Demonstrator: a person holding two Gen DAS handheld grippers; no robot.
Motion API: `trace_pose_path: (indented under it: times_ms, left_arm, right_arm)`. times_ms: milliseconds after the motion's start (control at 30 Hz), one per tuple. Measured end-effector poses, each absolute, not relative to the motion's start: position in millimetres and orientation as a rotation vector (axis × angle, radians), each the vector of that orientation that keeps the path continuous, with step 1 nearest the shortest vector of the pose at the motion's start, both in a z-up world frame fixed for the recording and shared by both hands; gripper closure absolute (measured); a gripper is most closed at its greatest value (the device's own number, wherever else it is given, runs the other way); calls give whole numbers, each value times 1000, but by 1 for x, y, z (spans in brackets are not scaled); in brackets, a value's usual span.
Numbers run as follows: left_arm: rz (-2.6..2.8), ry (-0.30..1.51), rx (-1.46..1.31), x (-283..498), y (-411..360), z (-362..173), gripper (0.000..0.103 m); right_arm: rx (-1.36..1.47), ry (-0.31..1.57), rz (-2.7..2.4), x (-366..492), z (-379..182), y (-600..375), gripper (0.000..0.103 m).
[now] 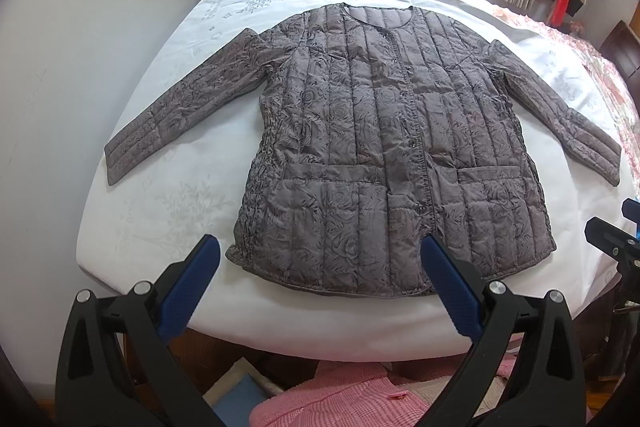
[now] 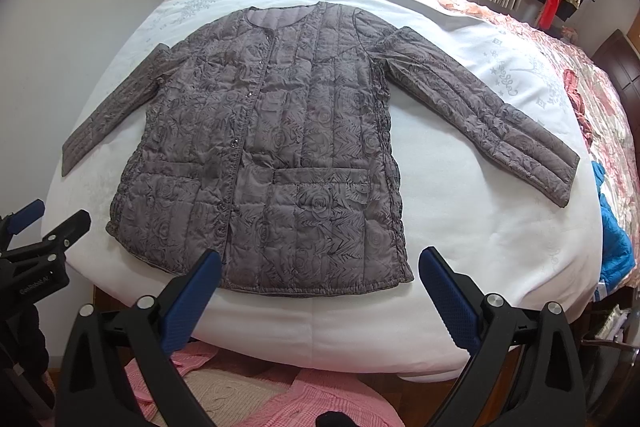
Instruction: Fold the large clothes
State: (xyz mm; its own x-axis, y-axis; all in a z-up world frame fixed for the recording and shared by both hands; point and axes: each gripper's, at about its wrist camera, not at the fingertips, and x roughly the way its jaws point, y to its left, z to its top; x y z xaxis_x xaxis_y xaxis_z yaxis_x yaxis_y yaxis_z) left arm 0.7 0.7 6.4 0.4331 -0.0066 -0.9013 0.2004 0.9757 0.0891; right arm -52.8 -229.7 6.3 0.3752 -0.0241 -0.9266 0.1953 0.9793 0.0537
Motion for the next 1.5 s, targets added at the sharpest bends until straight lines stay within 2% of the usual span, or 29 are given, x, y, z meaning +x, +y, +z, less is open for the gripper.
trace_pose_path:
  times_ms: [1500]
  left_arm:
    - [-123,1112,193,5,2,5,4]
  right_arm:
    - [163,1174,-137,-47,5,-228,4]
